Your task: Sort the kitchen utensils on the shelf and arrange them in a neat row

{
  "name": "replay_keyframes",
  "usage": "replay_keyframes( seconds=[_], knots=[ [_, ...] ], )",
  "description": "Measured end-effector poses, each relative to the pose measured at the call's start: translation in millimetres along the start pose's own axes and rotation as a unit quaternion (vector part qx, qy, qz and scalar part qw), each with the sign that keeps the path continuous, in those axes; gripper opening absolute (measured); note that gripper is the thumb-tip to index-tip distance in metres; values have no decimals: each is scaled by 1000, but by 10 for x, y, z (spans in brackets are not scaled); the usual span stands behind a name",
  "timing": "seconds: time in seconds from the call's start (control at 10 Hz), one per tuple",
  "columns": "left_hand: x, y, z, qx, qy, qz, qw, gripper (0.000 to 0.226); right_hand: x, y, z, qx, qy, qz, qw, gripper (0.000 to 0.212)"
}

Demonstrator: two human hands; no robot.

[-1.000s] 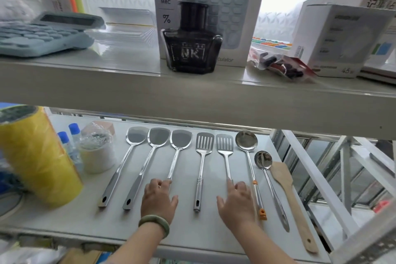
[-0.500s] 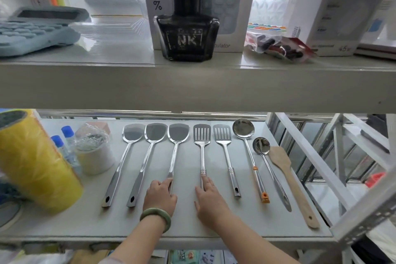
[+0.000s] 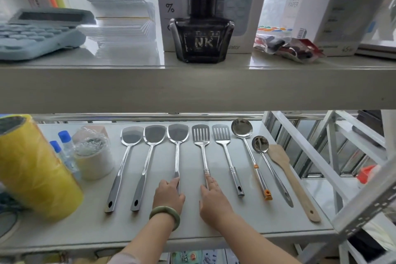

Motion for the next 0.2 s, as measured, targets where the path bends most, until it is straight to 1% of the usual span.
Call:
replay_keyframes(
  seconds=[0.1, 0.2],
  knots=[
    [-1, 60, 33, -8, -14, -23, 1000, 56, 11, 31, -12, -4, 1, -3, 1000, 61],
    [89, 154, 116, -28, -27, -51, 998, 60, 6, 98, 41, -7, -22, -9, 1000, 66]
  ],
)
Point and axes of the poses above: each hand's wrist, its own y-axis away from the middle knuckle, its own z-axis out of the back of the hand, x = y × z, the point moved 2 cm from there along -y, towards the middle knuckle, and after that the axes turned 1 degree about x, right-handed, at the moved point
